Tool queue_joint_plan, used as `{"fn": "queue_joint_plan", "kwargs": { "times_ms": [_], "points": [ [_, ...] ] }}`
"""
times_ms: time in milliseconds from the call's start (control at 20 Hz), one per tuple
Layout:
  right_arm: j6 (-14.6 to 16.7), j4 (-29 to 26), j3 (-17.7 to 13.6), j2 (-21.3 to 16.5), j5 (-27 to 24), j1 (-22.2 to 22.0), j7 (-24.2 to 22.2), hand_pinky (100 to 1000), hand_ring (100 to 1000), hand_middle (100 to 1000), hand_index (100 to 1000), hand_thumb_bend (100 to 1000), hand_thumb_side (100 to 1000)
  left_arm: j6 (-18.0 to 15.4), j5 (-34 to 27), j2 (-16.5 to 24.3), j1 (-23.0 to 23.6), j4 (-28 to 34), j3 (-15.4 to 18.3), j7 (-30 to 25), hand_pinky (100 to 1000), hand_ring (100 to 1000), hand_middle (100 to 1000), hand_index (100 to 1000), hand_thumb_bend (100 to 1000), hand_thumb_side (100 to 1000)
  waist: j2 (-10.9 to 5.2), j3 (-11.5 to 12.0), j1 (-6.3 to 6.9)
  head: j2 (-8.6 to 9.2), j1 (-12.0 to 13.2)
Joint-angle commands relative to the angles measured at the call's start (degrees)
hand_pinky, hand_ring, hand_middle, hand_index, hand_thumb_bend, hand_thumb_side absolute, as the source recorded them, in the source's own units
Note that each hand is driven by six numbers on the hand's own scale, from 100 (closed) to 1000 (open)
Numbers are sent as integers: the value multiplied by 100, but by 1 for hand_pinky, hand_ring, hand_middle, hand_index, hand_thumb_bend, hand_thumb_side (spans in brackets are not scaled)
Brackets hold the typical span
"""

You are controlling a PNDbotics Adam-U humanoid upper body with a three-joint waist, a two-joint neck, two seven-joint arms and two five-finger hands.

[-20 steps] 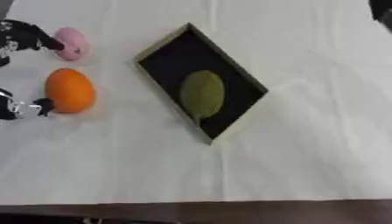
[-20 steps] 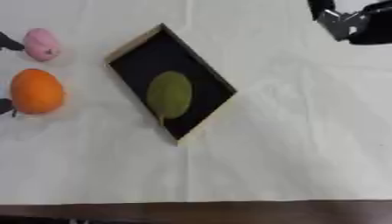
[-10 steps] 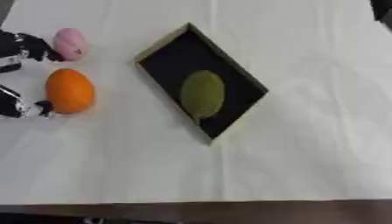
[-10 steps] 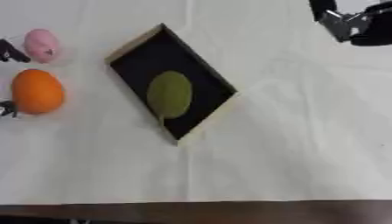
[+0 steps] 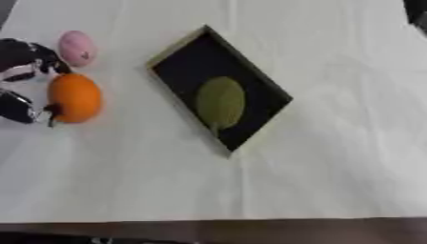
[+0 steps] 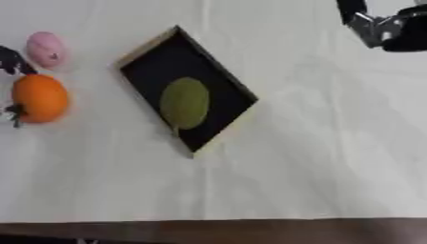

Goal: Pick up objects on the table and place them in the box.

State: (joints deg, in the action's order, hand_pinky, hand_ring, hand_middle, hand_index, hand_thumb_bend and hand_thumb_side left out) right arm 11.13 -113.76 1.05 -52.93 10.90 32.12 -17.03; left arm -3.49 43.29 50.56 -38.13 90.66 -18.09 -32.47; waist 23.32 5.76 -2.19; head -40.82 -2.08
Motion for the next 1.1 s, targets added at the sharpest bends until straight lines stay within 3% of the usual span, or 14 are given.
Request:
{"fn": "queue_joint_plan", "kwargs": {
  "times_ms": [50,400,750,1100],
  "points": [
    [-38,-83,-129,-75,-46,-2,17,895,771,668,782,100,220,29,22,6,-117,-53,43,302,656,598,582,698,184,206,-125,-9,26,-1,26],
    [-70,-83,-191,-58,-49,-86,58,896,772,662,782,100,223,45,-96,-62,-66,-42,62,686,621,557,539,640,100,179,-124,-27,25,-1,21],
    [-49,-70,-238,-66,-58,-148,81,897,767,663,783,100,221,189,-366,202,-13,1077,387,544,624,565,549,653,100,144,-127,12,39,2,-19],
    [-29,-56,-248,-78,-74,-104,91,895,768,663,782,100,206,327,-758,243,-325,1952,529,303,627,568,557,659,100,101,-164,38,64,-21,-84]
  ]
}}
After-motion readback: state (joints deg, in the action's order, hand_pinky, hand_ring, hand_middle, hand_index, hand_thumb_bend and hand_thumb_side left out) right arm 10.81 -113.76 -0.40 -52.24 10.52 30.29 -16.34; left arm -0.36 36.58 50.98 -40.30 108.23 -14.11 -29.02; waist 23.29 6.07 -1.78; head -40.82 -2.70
